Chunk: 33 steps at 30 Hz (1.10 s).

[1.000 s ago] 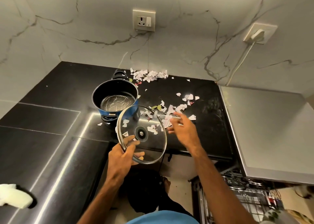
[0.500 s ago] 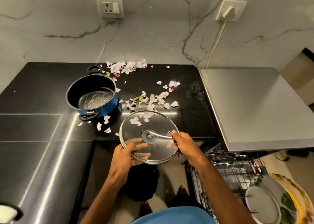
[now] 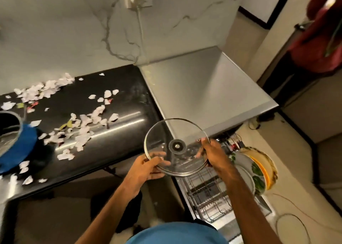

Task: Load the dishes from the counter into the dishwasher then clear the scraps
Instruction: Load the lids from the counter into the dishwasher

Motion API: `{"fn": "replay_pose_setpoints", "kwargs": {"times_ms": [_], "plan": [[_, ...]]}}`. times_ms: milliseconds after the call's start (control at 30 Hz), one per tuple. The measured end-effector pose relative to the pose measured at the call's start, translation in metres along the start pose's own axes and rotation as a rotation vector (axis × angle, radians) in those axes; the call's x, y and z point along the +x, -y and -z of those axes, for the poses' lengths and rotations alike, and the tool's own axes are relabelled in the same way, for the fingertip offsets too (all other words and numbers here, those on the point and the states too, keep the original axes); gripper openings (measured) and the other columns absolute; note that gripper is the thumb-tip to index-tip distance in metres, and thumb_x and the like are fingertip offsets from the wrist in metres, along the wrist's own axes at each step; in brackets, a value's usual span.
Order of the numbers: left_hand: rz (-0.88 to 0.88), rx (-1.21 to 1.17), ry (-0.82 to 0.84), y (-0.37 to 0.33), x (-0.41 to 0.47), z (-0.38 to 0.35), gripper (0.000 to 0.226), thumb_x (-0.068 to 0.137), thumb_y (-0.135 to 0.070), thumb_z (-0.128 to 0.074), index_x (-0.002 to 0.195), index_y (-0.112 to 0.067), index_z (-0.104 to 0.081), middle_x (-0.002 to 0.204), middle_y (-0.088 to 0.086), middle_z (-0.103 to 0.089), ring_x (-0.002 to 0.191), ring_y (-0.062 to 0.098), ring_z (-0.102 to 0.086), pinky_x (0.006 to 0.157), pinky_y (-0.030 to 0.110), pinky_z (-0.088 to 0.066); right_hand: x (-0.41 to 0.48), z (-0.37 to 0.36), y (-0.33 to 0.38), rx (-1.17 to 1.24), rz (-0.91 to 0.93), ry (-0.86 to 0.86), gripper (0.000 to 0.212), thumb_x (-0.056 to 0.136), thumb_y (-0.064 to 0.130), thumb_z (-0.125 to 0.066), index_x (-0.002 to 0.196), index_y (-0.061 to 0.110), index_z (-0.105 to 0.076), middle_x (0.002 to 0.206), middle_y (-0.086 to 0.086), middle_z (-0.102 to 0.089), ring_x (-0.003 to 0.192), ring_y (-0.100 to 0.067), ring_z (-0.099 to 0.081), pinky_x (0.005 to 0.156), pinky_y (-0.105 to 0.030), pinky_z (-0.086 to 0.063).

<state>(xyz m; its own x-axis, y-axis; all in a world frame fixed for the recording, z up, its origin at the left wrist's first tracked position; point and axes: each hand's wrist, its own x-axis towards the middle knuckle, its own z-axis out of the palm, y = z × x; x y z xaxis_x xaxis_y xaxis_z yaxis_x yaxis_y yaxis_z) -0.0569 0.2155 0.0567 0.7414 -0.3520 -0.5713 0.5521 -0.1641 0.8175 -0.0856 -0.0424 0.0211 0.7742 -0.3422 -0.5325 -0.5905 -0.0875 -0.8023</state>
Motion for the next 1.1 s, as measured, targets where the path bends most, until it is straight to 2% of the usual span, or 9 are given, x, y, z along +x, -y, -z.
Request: {"fn": "replay_pose_setpoints", "kwargs": {"times_ms": [167, 333, 467, 567, 667, 733, 833, 967, 1100], "plan": [[0.153, 0.201, 0.172, 0.017, 0.044, -0.093, 0.028, 0.098, -0.027, -0.065, 0.114, -0.004, -0.069, 0.096, 0.016, -0.077, 0.087, 0.033, -0.076, 0.079, 0.035, -0.063, 0.0, 0.098, -0.059, 0.063, -0.059, -0.106, 0.036, 0.109, 0.051, -0.041, 0.114, 0.026, -0.067, 0.085, -0.007, -0.076, 0.088, -0.024, -0.07, 0.083, -0.042, -0.053], [0.315, 0.411, 0.339, 0.048, 0.077, -0.149, 0.042, 0.094, -0.045, -0.067, 0.118, -0.011, -0.067, 0.093, 0.013, -0.078, 0.086, 0.026, -0.077, 0.076, 0.032, -0.062, -0.003, 0.155, -0.119, 0.088, -0.056, -0.177, 0.043, 0.11, 0.048, -0.041, 0.104, 0.018, -0.072, 0.073, -0.008, -0.073, 0.051, -0.005, -0.055, 0.058, -0.028, -0.042], [0.333, 0.526, 0.273, 0.08, 0.104, -0.17, 0.05, 0.09, -0.055, -0.068, 0.12, -0.016, -0.067, 0.098, 0.006, -0.078, 0.084, 0.018, -0.077, 0.082, 0.035, -0.063, 0.004, 0.166, -0.152, 0.109, -0.158, -0.207, 0.047, 0.112, 0.041, -0.037, 0.1, 0.007, -0.068, 0.062, 0.001, -0.07, 0.048, 0.004, -0.055, 0.063, -0.031, -0.04], [0.228, 0.881, 0.198, 0.099, 0.12, -0.18, 0.061, 0.086, -0.067, -0.061, 0.124, -0.019, -0.061, 0.113, 0.0, -0.073, 0.096, 0.017, -0.072, 0.086, 0.031, -0.057, 0.021, 0.161, -0.177, 0.114, -0.225, -0.189, 0.04, 0.113, 0.038, -0.037, 0.112, 0.005, -0.06, 0.058, 0.004, -0.065, 0.047, 0.001, -0.054, 0.057, -0.031, -0.044], [0.087, 1.076, 0.205, 0.116, 0.134, -0.189, 0.065, 0.089, -0.059, -0.058, 0.143, -0.025, -0.043, 0.136, 0.004, -0.06, 0.12, 0.024, -0.06, 0.099, 0.035, -0.05, 0.045, 0.145, -0.198, 0.125, -0.292, -0.231, 0.027, 0.113, 0.035, -0.04, 0.116, 0.012, -0.053, 0.078, -0.013, -0.07, 0.056, -0.013, -0.059, 0.051, -0.03, -0.047], [0.002, 1.158, 0.313, 0.13, 0.147, -0.197, 0.058, 0.091, -0.051, -0.057, 0.14, -0.02, -0.049, 0.141, 0.005, -0.054, 0.128, 0.026, -0.055, 0.107, 0.038, -0.046, 0.064, 0.133, -0.213, 0.106, -0.348, -0.234, 0.02, 0.112, 0.033, -0.041, 0.11, 0.016, -0.053, 0.088, -0.018, -0.07, 0.067, -0.02, -0.063, 0.057, -0.034, -0.051], [-0.032, 1.267, 0.494, 0.161, 0.167, -0.212, 0.043, 0.094, -0.048, -0.054, 0.124, -0.017, -0.061, 0.126, 0.006, -0.063, 0.119, 0.028, -0.06, 0.098, 0.035, -0.048, 0.098, 0.116, -0.232, 0.052, -0.38, -0.211, 0.018, 0.111, 0.032, -0.044, 0.11, 0.016, -0.052, 0.095, -0.018, -0.069, 0.076, -0.023, -0.066, 0.067, -0.04, -0.056], [-0.035, 1.469, 0.54, 0.209, 0.212, -0.224, 0.046, 0.098, -0.04, -0.053, 0.136, -0.015, -0.049, 0.136, 0.009, -0.056, 0.126, 0.029, -0.054, 0.103, 0.04, -0.046, 0.157, 0.098, -0.264, -0.037, -0.404, -0.149, 0.014, 0.111, 0.02, -0.046, 0.121, 0.011, -0.05, 0.099, -0.001, -0.059, 0.089, -0.02, -0.06, 0.073, -0.03, -0.047], [0.008, 1.485, 0.496, 0.25, 0.269, -0.225, 0.042, 0.097, -0.022, -0.053, 0.138, -0.018, -0.047, 0.135, 0.007, -0.055, 0.123, 0.028, -0.056, 0.102, 0.042, -0.049, 0.222, 0.076, -0.317, 0.032, -0.458, -0.158, 0.022, 0.109, 0.031, -0.048, 0.114, 0.009, -0.049, 0.1, -0.015, -0.069, 0.074, -0.024, -0.066, 0.06, -0.037, -0.058]]}}
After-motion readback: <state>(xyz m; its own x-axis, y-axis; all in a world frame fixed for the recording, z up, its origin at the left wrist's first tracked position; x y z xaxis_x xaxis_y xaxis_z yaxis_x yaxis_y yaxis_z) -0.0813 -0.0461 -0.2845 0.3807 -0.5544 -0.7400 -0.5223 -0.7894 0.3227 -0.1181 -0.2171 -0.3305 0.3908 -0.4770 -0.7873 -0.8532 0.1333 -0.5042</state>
